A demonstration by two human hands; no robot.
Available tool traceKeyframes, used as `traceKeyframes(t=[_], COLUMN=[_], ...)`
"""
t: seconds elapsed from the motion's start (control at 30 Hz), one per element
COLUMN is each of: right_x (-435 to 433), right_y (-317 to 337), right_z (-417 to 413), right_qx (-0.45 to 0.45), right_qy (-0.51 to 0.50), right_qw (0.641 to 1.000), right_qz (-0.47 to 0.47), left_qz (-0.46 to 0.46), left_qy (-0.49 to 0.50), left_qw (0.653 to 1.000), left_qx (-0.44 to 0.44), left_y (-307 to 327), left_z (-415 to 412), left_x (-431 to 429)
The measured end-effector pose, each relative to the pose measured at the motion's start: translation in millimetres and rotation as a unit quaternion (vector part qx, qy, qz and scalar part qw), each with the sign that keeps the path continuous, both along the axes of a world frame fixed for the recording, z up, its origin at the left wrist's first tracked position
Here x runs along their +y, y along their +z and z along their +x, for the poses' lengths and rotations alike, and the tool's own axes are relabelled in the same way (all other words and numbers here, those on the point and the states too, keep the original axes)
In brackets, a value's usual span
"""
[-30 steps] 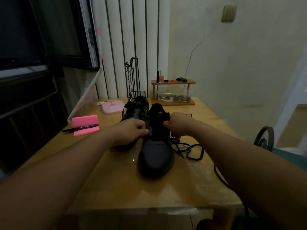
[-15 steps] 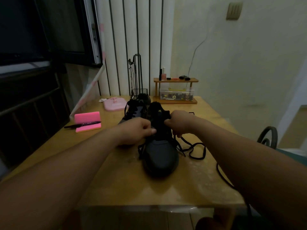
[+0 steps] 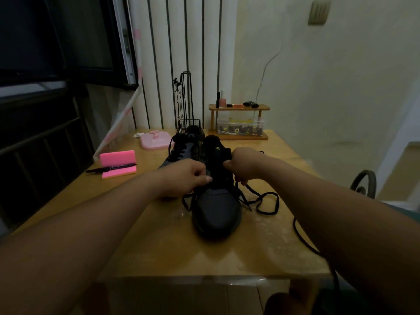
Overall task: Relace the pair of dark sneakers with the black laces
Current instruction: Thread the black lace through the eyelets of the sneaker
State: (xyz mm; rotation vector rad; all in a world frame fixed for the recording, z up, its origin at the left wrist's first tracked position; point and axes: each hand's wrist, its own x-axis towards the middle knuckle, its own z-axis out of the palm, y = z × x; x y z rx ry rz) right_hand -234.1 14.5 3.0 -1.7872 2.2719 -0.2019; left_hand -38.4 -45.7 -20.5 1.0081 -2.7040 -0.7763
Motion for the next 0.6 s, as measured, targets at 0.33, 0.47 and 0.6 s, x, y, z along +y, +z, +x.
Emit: traceKeyframes(t=[0.33,0.47,0.6], right_x=[1,2,4], right_y=[2,1,-2], right_z=[-21,-21,-23], right_qx=[-0.015,-0.013,-0.033], right_qy=[-0.027,-0.032,-0.034], right_qw=[0.999,0.999,0.999], right_qz=[0.007,0.003,-0.005], left_qz=[-0.19,-0.095,-0.023], left_qy=[0.019,-0.011,-0.028], left_qw=[0.962,0.99,0.998], left_qx=[-0.197,-0.106,-0.051], left_y=[21,14,8], left_z=[8,-12,-9], left_x=[3,11,11])
